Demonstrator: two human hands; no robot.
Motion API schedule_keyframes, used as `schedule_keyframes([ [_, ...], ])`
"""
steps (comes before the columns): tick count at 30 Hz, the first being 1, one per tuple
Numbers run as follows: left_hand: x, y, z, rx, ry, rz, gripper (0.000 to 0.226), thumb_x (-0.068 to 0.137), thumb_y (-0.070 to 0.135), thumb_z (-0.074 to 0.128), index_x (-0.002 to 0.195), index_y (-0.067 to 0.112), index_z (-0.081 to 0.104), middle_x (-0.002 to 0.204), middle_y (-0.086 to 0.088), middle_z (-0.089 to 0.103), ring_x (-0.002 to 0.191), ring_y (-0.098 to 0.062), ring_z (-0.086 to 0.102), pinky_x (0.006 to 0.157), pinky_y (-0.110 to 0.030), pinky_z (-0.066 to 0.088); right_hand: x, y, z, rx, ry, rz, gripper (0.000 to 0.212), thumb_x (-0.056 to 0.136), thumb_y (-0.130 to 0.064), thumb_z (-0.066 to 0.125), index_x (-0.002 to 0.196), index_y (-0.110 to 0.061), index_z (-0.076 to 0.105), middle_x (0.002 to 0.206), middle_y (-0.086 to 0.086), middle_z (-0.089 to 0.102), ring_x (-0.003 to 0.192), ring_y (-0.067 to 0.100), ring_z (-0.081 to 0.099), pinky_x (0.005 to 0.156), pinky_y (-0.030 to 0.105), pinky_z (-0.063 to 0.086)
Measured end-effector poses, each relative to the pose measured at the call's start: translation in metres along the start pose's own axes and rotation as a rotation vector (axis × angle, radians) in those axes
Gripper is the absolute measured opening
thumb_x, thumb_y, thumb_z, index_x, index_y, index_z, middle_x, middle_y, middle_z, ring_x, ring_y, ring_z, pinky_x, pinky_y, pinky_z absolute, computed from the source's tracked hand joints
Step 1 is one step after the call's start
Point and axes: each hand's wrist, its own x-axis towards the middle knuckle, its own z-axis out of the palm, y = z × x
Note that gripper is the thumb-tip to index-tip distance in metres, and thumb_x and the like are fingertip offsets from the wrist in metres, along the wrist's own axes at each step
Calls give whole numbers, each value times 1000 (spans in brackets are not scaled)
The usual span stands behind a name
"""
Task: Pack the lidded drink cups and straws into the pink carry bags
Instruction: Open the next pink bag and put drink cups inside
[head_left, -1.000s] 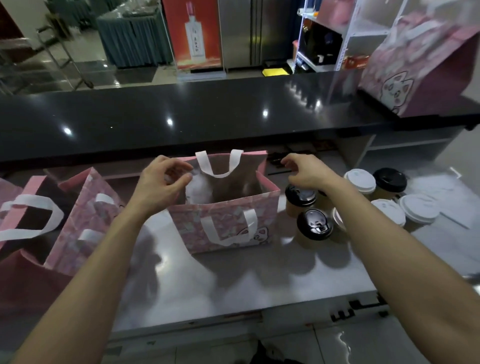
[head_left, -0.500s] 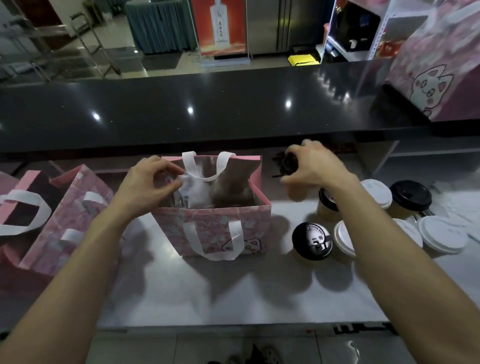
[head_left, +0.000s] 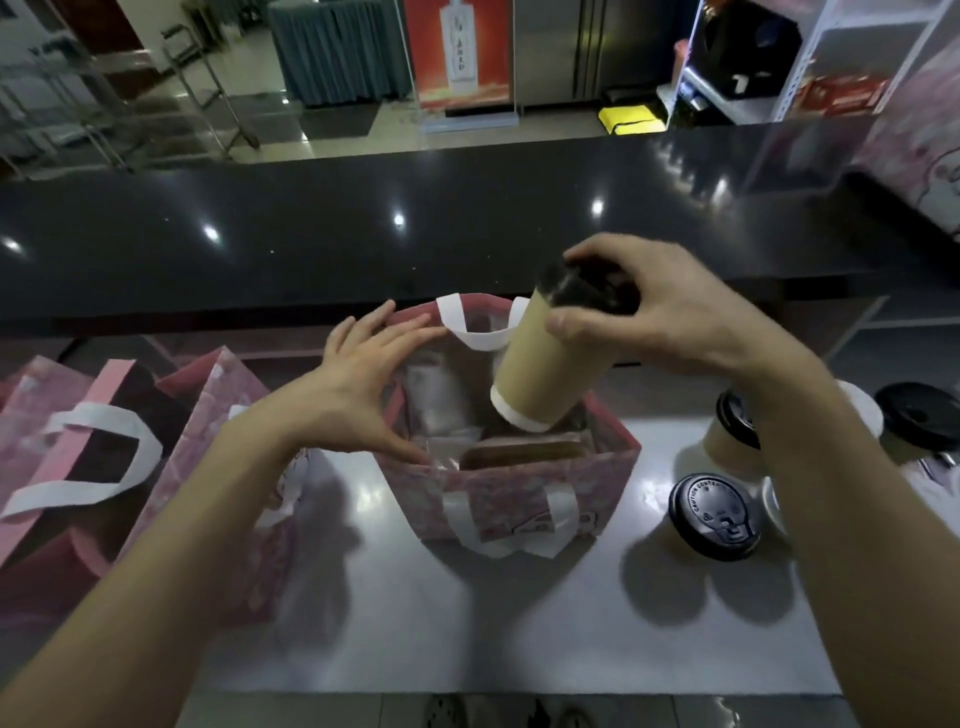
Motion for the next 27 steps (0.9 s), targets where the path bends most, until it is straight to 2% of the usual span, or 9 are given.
schedule_keyframes([
  [2,-1,-4,5,-22,-25,35,153,58,74,94,173,42,-2,180,21,-4,161,-9,-35,131,-54,-21,0,-4,17,-62,-120,11,77,67,-85,71,131,-43,63,119,-20,66,110,-1,63,90,26,56],
  [6,-7,-11,18,-66,-5,104,167,49,84,89,169,44,-21,159,45,-34,155,-7,-45,127,-54,-28,1,-5,50,-224,-334,70,94,58,-86,75,144,-58,47,124,-25,52,118,9,57,97,31,53],
  [8,-10,-11,22,-87,9,115,170,48,86,88,168,43,-24,167,37,-30,156,-10,-44,127,-57,-26,5,-5,69,-330,-412,83,98,59,-81,78,146,-57,41,134,-23,50,122,12,56,98,36,56],
  [10,-11,-10,27,-89,17,134,170,47,88,85,169,40,-24,175,26,-19,158,-13,-41,128,-62,-23,12,-7,90,-456,-449,48,89,68,-70,83,144,-49,42,143,-18,51,122,16,57,94,38,58],
  [14,-14,-7,30,-101,30,162,169,49,89,82,170,35,-22,177,21,-19,160,-16,-38,128,-64,-22,29,-9,129,-678,-532,-26,78,79,-60,82,143,-34,45,122,-3,59,108,25,64,77,36,55],
  [19,-16,-3,30,-96,38,178,169,49,89,83,171,33,-20,178,20,-17,161,-17,-37,128,-63,-23,49,1,155,-812,-733,17,102,74,-50,92,158,-31,37,124,3,56,106,28,63,85,45,60],
  [22,-18,-2,29,-84,36,172,169,51,89,84,170,33,-21,180,16,-15,161,-16,-37,128,-63,-22,50,9,166,-827,-783,33,116,71,-47,95,165,-34,28,132,2,56,105,27,61,88,47,61],
  [25,-21,0,28,-90,25,158,169,52,86,87,171,32,-20,179,18,-16,160,-15,-39,128,-62,-23,53,9,171,-804,-777,13,114,73,-47,94,166,-37,28,139,2,55,119,29,62,94,46,60],
  [27,-23,2,28,-104,17,157,169,52,84,89,170,33,-21,172,31,-21,158,-13,-41,127,-58,-27,58,5,174,-780,-772,-22,111,75,-46,95,165,-36,30,141,2,54,124,30,62,93,40,57],
])
